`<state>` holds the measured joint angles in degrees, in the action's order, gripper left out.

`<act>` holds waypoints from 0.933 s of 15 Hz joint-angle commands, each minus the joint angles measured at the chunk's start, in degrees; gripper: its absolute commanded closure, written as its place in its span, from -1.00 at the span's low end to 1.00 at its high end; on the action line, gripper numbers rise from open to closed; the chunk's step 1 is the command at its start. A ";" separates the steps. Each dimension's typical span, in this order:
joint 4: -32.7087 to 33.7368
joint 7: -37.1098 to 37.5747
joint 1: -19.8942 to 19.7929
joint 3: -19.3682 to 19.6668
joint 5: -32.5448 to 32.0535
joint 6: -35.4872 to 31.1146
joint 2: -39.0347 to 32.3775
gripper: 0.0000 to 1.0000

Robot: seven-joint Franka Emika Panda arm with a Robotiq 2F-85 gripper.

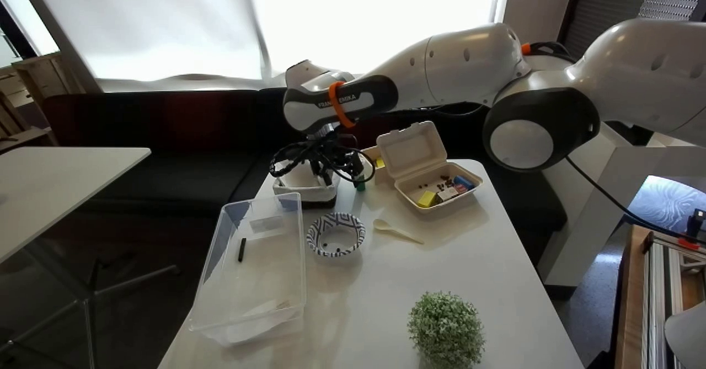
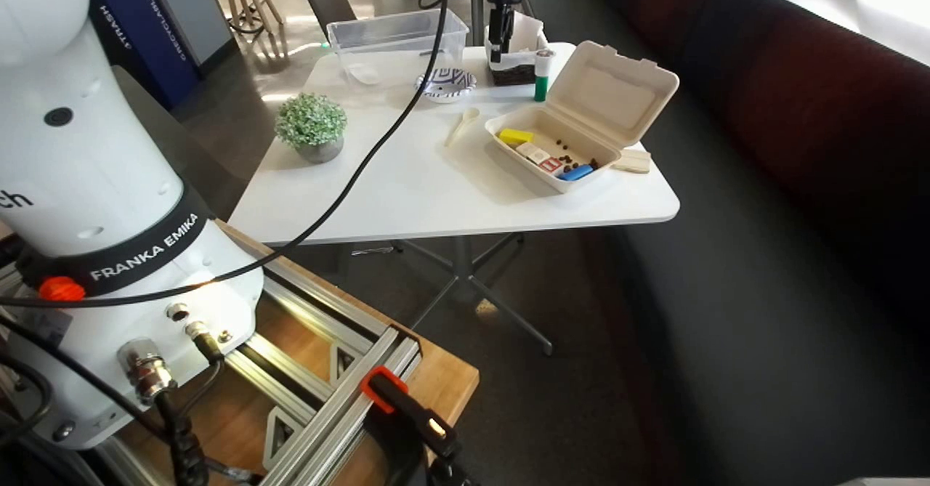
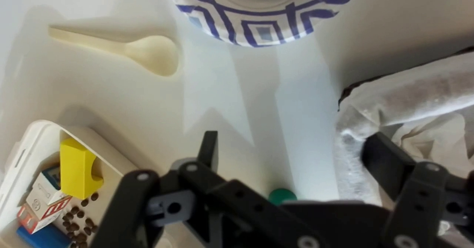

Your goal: Pull the basket to the center of the table

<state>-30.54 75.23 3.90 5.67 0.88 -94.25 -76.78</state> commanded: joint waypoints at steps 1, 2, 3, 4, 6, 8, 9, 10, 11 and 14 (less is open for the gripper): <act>1.83 -1.04 -0.48 0.06 -0.22 1.97 -1.64 -1.00; 1.68 -1.10 -0.45 0.36 -0.56 3.14 -1.31 -1.00; 1.68 -1.23 -0.44 0.56 -0.80 3.88 -1.09 -1.00; 1.55 -1.67 -0.39 0.77 -1.12 5.37 -0.60 -1.00; 1.35 -3.10 -0.33 0.98 -1.55 8.44 0.15 -1.00; 1.30 -4.60 -0.11 1.54 -2.42 11.42 0.68 -1.00; 1.21 -5.21 -0.10 1.71 -2.83 12.87 0.98 -1.00; 1.16 -5.93 -0.14 1.78 -3.15 14.25 1.22 -1.00; 1.00 -6.92 -0.37 1.54 -3.03 15.86 1.50 -1.00; 0.87 -9.55 -0.80 1.18 -2.51 20.27 1.72 -1.00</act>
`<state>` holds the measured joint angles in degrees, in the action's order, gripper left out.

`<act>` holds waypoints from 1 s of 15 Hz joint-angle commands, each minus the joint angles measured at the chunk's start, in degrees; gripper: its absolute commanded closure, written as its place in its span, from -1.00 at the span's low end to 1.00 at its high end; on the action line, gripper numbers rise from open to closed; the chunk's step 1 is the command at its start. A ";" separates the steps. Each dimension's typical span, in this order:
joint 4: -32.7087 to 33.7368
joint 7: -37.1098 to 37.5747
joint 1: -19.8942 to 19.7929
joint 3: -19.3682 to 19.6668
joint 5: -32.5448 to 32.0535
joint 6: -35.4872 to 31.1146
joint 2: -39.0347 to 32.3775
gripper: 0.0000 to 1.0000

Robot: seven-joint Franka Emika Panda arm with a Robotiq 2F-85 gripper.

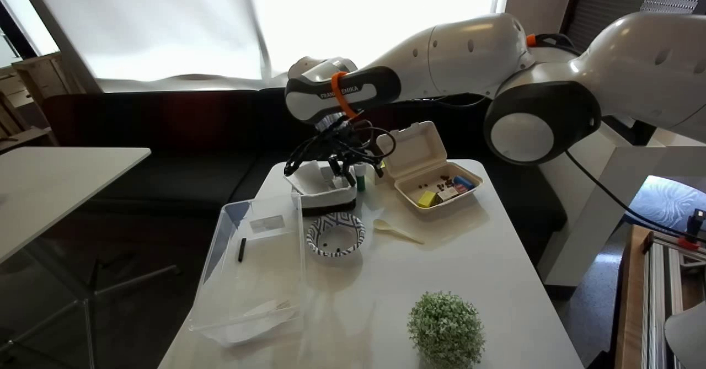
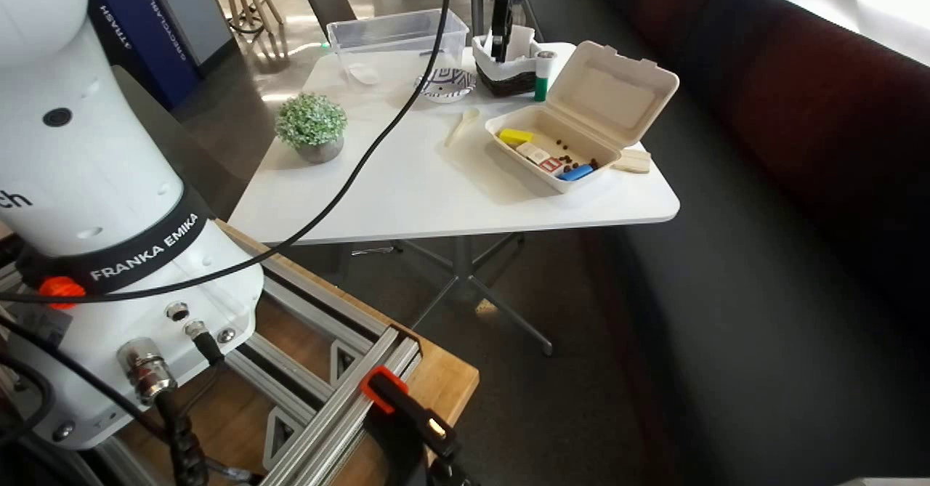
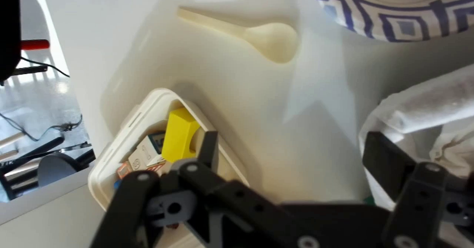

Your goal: Pull the basket to the center of the table

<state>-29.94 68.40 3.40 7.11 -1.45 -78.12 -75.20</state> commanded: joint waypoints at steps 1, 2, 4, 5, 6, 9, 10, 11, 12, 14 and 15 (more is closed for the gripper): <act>0.26 -3.39 -0.35 -0.29 -0.14 5.62 0.09 -1.00; 0.41 -3.82 -0.33 -0.15 -0.26 6.50 -0.12 -1.00; 1.75 -3.92 -0.47 -0.48 0.35 3.63 -0.80 -1.00; 2.16 -3.69 -0.67 -0.95 1.10 2.41 -0.77 -1.00; 2.87 -2.10 -0.92 -1.49 2.24 0.11 -0.84 -1.00; 3.78 0.36 -0.91 -1.73 3.01 -6.81 -1.33 -1.00; 1.55 -1.67 -0.42 -1.09 1.76 -4.12 0.11 -1.00; 1.59 -1.52 -0.41 -1.08 1.75 -4.68 0.16 -1.00; 1.56 -1.53 -0.41 -1.05 1.72 -4.68 0.15 -1.00; 1.49 -1.53 -0.41 -1.02 1.72 -4.67 0.15 -1.00; 1.49 -1.53 -0.41 -1.02 1.72 -4.67 0.15 -1.00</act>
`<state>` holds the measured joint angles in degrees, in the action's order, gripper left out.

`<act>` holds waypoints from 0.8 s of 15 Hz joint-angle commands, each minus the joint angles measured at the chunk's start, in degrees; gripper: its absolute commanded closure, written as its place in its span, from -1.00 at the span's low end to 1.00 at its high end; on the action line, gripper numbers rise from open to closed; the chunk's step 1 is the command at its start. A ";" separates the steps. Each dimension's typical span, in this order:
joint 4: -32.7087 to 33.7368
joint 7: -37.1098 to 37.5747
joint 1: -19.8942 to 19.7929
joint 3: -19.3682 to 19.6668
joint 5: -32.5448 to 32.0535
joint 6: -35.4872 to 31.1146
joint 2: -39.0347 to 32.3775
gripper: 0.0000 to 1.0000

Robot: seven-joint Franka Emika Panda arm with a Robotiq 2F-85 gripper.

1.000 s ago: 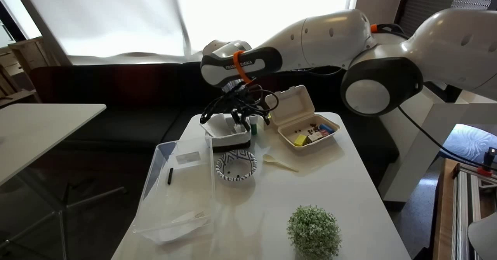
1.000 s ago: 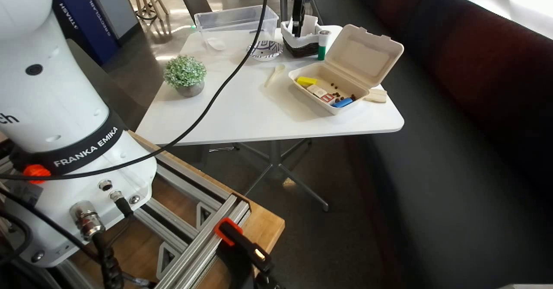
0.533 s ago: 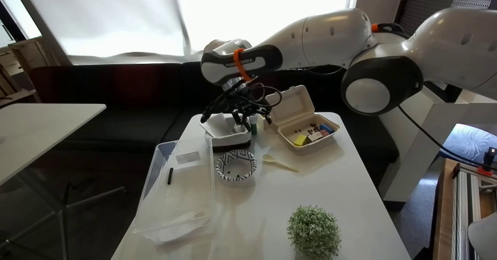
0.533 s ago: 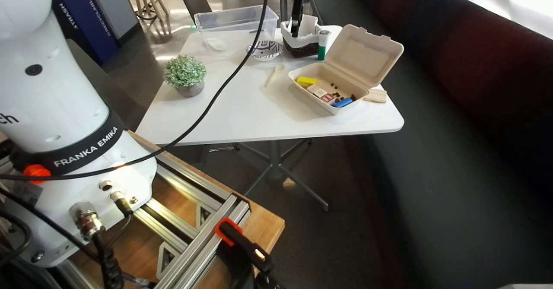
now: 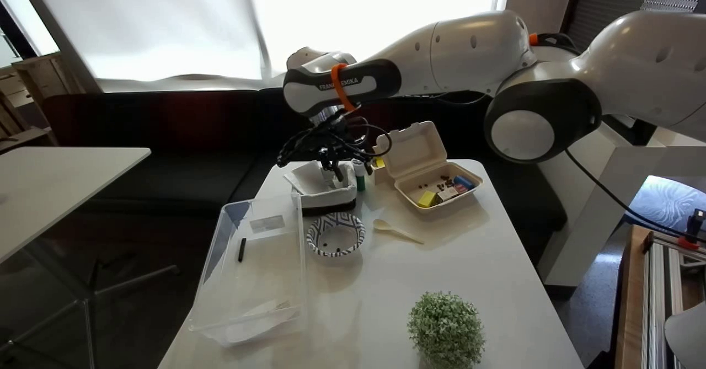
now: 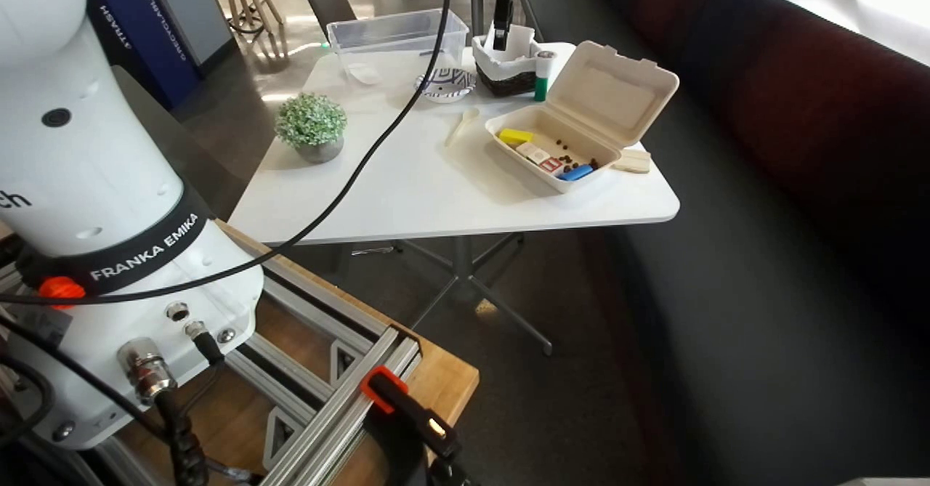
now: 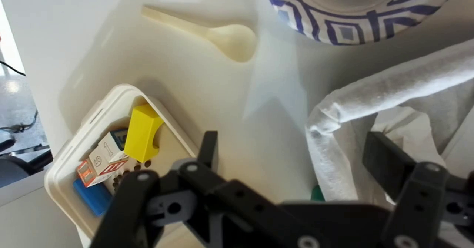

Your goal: Pull the basket to the center of the table

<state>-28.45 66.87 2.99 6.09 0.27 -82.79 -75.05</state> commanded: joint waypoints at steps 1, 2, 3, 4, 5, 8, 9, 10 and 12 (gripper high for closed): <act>0.34 0.50 0.50 1.10 -1.28 -1.54 -0.75 -1.00; 0.19 0.71 0.37 0.82 -1.02 -1.54 -0.99 -1.00; 0.01 0.90 0.34 0.75 -0.85 -1.67 -1.39 -1.00; 0.03 1.06 0.30 0.96 -1.01 -2.46 -2.04 -1.00; -0.04 1.28 0.23 0.77 -0.72 -2.90 -2.44 -1.00; -0.45 1.22 0.03 0.23 -0.13 -3.56 -3.51 -1.00; -0.69 1.19 0.06 0.25 -0.18 -2.93 -3.71 -1.00; -1.12 0.83 -0.13 -0.19 0.29 -1.46 -3.62 -1.00; -2.16 0.97 -0.05 -0.36 0.43 1.97 -3.07 -1.00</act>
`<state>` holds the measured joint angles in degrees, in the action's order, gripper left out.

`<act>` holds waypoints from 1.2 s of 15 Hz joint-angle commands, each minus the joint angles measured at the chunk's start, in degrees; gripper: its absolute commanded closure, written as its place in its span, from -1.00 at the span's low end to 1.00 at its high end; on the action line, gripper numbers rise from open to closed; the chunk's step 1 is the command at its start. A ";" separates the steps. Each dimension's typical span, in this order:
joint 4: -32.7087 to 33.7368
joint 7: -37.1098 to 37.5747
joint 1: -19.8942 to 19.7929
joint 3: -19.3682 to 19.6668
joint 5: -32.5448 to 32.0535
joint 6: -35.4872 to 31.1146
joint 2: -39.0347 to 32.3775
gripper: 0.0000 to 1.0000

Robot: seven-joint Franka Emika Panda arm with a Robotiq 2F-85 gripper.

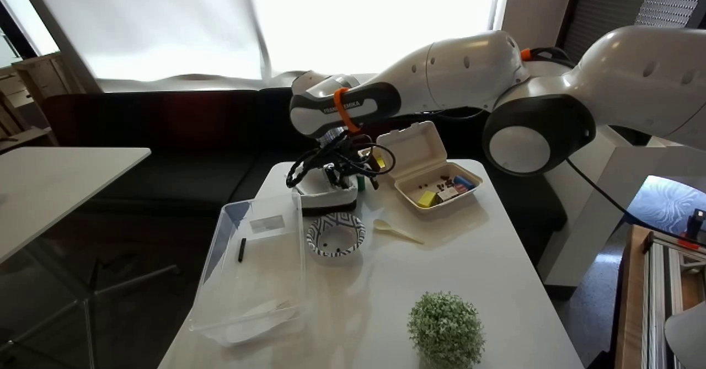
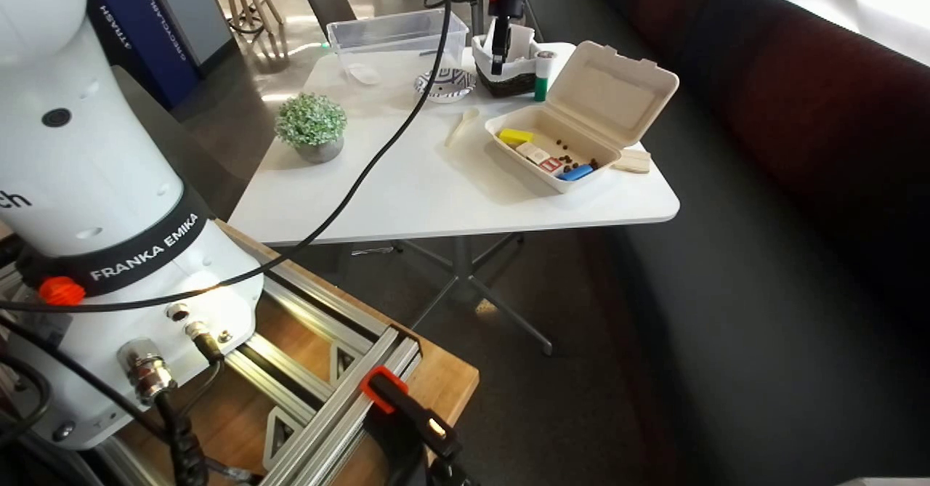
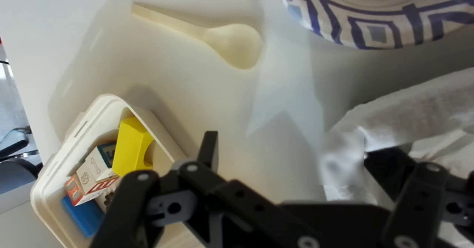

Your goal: Pull the basket to the center of the table

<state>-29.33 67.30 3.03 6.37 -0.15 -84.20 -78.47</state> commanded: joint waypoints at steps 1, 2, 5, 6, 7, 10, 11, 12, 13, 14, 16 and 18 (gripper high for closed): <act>-1.67 0.71 -0.11 -0.73 0.92 5.33 0.62 -1.00; -2.06 0.67 -0.18 -0.94 1.14 7.68 1.01 -1.00; -2.22 0.86 -0.12 -1.25 1.54 14.82 1.42 -1.00; -1.95 0.74 -0.12 -1.36 1.58 16.41 1.34 -1.00; -1.69 0.81 -0.13 -1.44 1.65 17.66 1.23 -1.00; -1.65 0.87 -0.14 -1.76 2.08 21.96 1.32 -1.00; -1.59 0.85 -0.17 -1.87 2.25 23.28 1.33 -1.00; -1.59 1.00 -0.34 -2.13 2.67 24.75 1.36 -1.00; -1.60 1.34 -0.57 -2.40 3.20 26.12 1.36 -1.00; -1.56 1.72 -0.78 -2.60 3.73 27.34 1.32 -1.00; -1.55 3.21 -1.59 -3.22 5.65 29.26 1.28 -1.00; -1.41 4.66 -2.44 -3.57 7.53 30.16 0.99 -1.00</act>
<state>-30.05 69.20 2.26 4.19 4.29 -55.82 -77.76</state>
